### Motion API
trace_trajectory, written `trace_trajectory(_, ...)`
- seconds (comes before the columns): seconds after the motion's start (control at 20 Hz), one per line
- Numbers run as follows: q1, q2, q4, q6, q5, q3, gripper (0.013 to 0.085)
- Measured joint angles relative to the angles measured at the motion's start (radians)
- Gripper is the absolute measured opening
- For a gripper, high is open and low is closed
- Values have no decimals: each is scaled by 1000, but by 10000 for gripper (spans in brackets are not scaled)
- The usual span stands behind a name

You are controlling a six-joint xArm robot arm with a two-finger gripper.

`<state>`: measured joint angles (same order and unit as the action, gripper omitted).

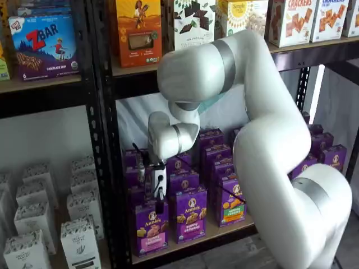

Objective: Pick up the purple box with a pink patch in the middle, on the bottom shelf, the first box from the left

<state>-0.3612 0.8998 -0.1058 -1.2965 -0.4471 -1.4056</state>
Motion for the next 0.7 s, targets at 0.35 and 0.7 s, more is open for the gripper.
trace_trajectory(0.35,-2,47,43,39,16,-31,850)
trace_trajectory(0.7,-9,90,70,70,29,-61,850)
